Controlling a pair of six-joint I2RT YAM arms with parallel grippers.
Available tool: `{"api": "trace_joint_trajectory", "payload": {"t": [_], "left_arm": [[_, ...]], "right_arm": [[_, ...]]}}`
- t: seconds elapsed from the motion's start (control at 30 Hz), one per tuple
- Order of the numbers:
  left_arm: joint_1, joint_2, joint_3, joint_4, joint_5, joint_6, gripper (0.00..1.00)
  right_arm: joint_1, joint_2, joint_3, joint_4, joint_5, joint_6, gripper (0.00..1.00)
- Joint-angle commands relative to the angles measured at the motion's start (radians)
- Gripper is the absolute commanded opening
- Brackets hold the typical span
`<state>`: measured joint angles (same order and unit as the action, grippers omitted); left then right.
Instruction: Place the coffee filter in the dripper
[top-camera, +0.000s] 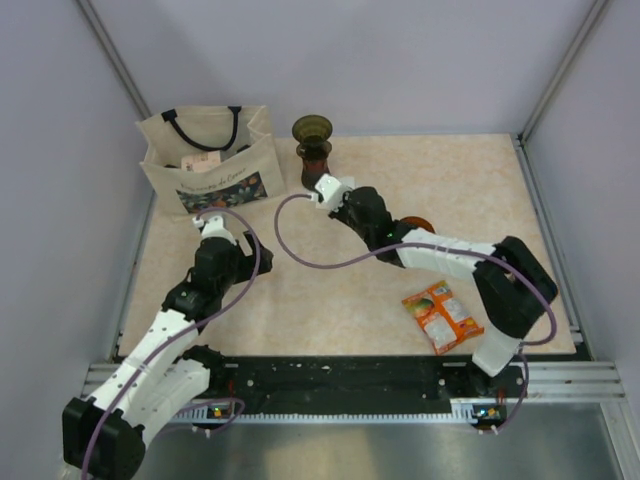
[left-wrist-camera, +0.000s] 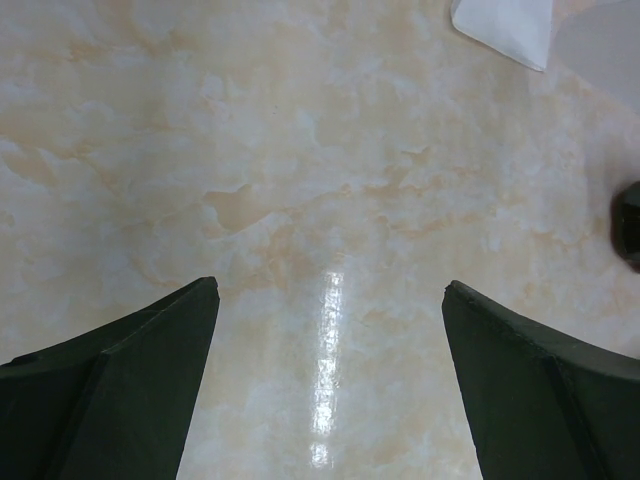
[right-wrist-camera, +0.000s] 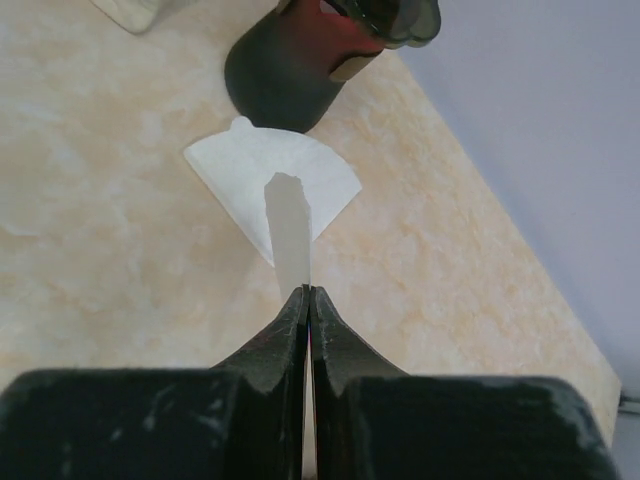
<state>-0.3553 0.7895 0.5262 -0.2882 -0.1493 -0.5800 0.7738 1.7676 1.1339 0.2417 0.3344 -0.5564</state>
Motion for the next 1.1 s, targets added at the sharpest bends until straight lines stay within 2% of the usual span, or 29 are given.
{"api": "trace_joint_trajectory", "payload": {"t": [0.0, 0.07, 0.13, 0.33, 0.43, 0.6, 0.73, 0.83, 0.93, 1.0, 1.07], "left_arm": [[0.001, -0.025, 0.021, 0.075, 0.077, -0.029, 0.99], [-0.001, -0.035, 0.024, 0.101, 0.128, -0.04, 0.99], [-0.001, -0.045, 0.02, 0.161, 0.241, -0.024, 0.99], [0.001, -0.023, -0.028, 0.521, 0.643, 0.031, 0.99], [-0.001, 0.023, -0.025, 0.586, 0.744, 0.068, 0.91], [-0.001, 0.037, -0.029, 0.62, 0.913, 0.144, 0.91], [-0.001, 0.034, -0.048, 0.65, 0.961, 0.114, 0.91], [-0.001, 0.017, -0.066, 0.69, 1.071, 0.117, 0.91], [-0.001, 0.014, -0.1, 0.754, 1.11, 0.092, 0.91], [-0.001, 0.043, -0.101, 0.774, 1.131, 0.082, 0.87], [-0.001, 0.089, -0.094, 0.814, 1.186, 0.057, 0.79]], "right_arm": [[0.002, -0.216, -0.175, 0.131, -0.171, 0.165, 0.0], [0.004, -0.342, -0.282, 0.204, -0.285, 0.184, 0.0], [0.002, -0.439, -0.361, 0.243, -0.397, 0.219, 0.0], [0.001, -0.628, -0.349, 0.038, -0.749, 0.311, 0.0], [-0.002, -0.701, -0.342, -0.066, -0.906, 0.312, 0.0], [-0.082, -0.775, -0.344, -0.148, -1.199, 0.34, 0.0], [-0.105, -0.79, -0.339, -0.189, -1.299, 0.346, 0.0], [-0.114, -0.775, -0.316, -0.264, -1.259, 0.319, 0.0], [-0.12, -0.763, -0.306, -0.254, -1.288, 0.317, 0.0], [-0.12, -0.754, -0.296, -0.222, -1.302, 0.334, 0.0], [-0.12, -0.741, -0.284, -0.222, -1.302, 0.339, 0.0]]}}
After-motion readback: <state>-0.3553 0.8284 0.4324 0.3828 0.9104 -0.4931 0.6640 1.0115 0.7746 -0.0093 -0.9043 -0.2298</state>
